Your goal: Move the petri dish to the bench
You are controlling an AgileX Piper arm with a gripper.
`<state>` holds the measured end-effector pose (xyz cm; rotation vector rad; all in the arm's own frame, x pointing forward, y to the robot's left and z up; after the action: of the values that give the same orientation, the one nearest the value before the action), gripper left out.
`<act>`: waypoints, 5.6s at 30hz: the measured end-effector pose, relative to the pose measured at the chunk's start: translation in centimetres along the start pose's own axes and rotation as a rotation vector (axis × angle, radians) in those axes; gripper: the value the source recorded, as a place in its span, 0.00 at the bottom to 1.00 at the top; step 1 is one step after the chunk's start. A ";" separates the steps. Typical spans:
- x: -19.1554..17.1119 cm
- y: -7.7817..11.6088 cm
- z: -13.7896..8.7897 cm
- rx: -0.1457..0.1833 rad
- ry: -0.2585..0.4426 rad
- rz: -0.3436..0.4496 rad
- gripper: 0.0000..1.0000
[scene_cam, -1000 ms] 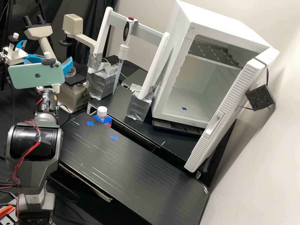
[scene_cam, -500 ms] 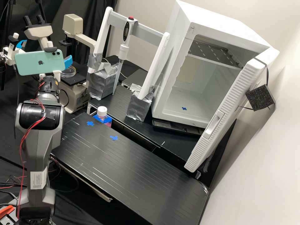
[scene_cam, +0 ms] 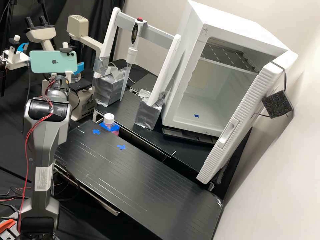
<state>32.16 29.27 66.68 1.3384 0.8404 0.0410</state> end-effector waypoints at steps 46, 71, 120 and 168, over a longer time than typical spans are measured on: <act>4.1 -1.8 3.1 0.073 -0.227 -0.030 0.00; 4.0 -2.0 3.0 0.046 -0.247 -0.027 0.00; -12.0 -1.1 -0.6 -0.059 -0.120 0.048 0.00; -33.7 -0.4 10.6 0.024 -0.293 0.412 0.00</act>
<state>13.78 4.17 83.38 1.4792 0.3125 0.1534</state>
